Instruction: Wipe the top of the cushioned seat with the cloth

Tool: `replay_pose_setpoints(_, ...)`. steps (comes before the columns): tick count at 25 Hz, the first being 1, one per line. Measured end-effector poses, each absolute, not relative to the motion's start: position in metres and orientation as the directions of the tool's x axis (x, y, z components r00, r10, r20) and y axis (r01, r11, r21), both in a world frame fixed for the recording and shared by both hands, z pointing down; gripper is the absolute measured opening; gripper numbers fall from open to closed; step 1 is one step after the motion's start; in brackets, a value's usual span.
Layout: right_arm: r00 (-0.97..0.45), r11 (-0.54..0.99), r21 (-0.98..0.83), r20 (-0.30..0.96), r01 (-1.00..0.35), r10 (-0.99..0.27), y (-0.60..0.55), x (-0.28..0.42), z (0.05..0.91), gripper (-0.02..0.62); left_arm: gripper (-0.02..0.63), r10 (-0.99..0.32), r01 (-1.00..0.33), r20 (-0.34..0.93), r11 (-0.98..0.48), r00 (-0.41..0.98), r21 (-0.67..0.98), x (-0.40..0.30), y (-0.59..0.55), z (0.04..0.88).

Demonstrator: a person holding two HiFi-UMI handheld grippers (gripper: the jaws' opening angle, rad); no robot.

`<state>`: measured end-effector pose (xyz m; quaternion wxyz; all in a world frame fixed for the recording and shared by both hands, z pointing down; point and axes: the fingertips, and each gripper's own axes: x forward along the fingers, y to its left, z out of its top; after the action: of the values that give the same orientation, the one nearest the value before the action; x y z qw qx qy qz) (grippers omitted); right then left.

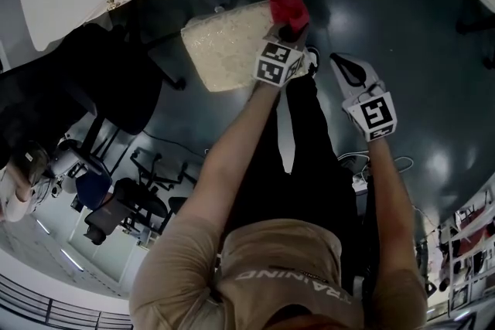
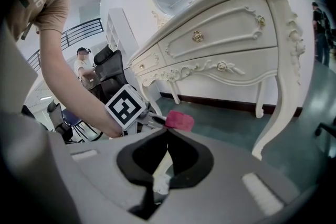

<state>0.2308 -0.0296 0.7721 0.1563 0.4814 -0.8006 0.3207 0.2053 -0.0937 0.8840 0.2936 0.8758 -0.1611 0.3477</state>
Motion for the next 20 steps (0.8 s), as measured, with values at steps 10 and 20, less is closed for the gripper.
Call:
replay_pose_setpoints(10, -0.503, 0.359, -0.353, 0.562, -0.864, -0.657, -0.021, 0.206, 0.762, 0.005, 0.032, 0.021, -0.375, 0.619, -0.779, 0.785, 0.503, 0.207, -0.051, 0.853)
replay_pose_setpoints(20, -0.538, 0.417, -0.34, 0.564, -0.843, -0.626, -0.016, 0.142, 0.75, 0.003, 0.032, -0.101, -0.405, 0.531, -0.77, 0.841, 0.494, 0.134, -0.061, 0.792)
